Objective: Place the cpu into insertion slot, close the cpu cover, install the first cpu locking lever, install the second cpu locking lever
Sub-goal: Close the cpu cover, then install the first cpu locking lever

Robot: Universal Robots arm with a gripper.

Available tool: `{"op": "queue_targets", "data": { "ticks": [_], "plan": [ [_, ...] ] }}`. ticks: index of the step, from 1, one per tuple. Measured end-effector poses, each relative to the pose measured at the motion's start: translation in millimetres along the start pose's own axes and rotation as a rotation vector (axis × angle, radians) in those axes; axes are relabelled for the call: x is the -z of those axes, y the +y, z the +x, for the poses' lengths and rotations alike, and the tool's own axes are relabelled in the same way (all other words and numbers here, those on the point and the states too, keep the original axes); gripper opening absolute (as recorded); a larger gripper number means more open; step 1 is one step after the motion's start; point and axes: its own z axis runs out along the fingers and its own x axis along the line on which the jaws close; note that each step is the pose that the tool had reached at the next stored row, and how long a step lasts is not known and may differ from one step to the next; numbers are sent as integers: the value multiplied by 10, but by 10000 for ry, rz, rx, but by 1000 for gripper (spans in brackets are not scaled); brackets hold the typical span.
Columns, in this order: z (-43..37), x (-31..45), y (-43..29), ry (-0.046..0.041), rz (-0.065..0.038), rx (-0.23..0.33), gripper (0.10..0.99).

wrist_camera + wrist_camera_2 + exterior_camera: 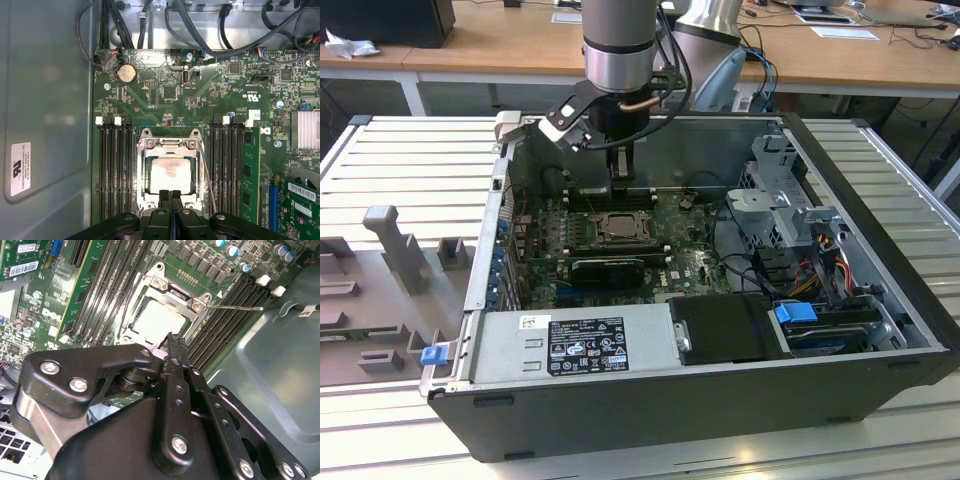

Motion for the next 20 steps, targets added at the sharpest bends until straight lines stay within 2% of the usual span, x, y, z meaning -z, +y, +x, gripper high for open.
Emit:
{"op": "queue_targets", "data": {
  "ticks": [13,20],
  "plan": [
    [2,62,2,0,0,0,106],
    [2,70,2,7,0,-1,106]
  ]
}}
